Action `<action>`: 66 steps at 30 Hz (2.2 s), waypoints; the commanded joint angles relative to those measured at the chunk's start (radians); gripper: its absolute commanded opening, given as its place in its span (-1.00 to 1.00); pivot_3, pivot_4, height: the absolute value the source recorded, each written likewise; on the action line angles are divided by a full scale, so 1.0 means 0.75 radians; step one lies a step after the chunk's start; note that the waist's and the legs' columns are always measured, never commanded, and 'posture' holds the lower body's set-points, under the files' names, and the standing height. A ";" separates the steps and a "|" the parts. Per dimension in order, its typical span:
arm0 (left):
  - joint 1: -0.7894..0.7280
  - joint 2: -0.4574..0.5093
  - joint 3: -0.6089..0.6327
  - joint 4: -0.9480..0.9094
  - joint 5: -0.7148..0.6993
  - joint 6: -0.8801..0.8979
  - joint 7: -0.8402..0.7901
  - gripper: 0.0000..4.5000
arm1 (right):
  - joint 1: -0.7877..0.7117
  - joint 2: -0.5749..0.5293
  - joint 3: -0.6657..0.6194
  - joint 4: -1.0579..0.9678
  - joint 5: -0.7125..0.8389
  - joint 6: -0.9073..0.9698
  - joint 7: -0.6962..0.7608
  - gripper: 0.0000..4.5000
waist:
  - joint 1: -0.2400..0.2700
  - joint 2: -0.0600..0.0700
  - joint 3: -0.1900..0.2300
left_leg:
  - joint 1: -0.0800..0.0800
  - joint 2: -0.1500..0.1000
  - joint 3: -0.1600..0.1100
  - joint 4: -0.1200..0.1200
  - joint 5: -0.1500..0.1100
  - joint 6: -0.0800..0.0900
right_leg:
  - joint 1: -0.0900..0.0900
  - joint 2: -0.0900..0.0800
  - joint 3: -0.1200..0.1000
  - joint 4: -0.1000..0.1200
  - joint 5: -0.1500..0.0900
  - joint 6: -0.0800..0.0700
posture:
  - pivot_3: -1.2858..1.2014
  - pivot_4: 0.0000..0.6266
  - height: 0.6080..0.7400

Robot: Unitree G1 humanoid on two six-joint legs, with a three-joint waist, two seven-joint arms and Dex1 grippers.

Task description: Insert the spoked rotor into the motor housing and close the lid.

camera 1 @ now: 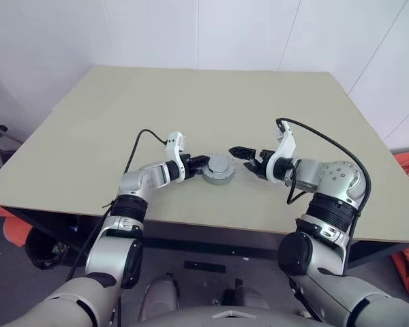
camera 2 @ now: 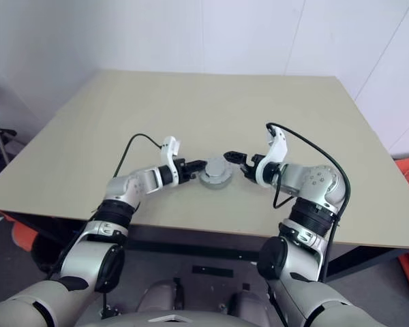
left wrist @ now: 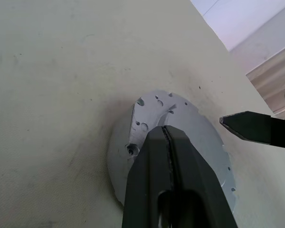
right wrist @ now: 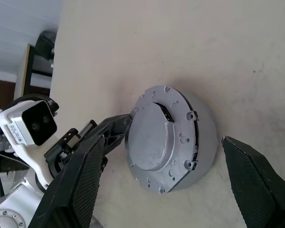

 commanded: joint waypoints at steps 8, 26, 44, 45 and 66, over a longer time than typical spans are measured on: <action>-0.002 -0.006 -0.023 -0.012 0.007 0.022 -0.020 -1.00 | 0.041 0.009 -0.081 0.145 0.278 0.006 -0.262 0.99 | 0.002 0.001 0.000 | 0.000 0.000 0.000 -0.001 0.001 -0.001 | 0.000 0.000 0.000 0.000 0.001 0.002 | 0.03 -1.00 1.00; 0.019 -0.015 -0.030 -0.048 0.006 0.036 -0.017 -1.00 | -0.036 0.158 -0.324 0.245 0.573 0.006 -0.560 0.99 | 0.000 0.001 0.000 | 0.000 0.000 0.000 -0.003 0.002 -0.003 | -0.002 0.000 0.000 0.000 0.002 0.005 | 0.03 -1.00 1.00; 0.026 -0.018 -0.034 -0.071 0.009 0.057 -0.018 -1.00 | 0.035 0.276 -0.404 0.216 0.650 -0.085 -0.475 0.99 | 0.000 0.001 0.000 | 0.000 0.000 0.000 -0.004 0.003 -0.006 | -0.003 0.000 0.000 0.000 0.002 0.006 | 0.03 -1.00 1.00; 0.026 -0.018 -0.034 -0.072 0.009 0.058 -0.018 -1.00 | 0.031 0.280 -0.409 0.209 0.669 -0.079 -0.476 0.99 | 0.000 0.001 0.000 | -0.001 0.000 0.000 -0.004 0.003 -0.006 | -0.003 0.000 0.000 0.000 0.002 0.006 | 0.03 -1.00 1.00; 0.025 -0.031 -0.025 -0.065 0.016 0.050 -0.015 -1.00 | 0.039 0.311 -0.337 0.216 0.715 -0.079 -0.517 0.15 | 0.000 0.001 0.000 | -0.001 -0.001 0.000 -0.008 0.003 -0.006 | -0.005 0.000 0.000 -0.001 0.001 0.007 | 0.03 -1.00 1.00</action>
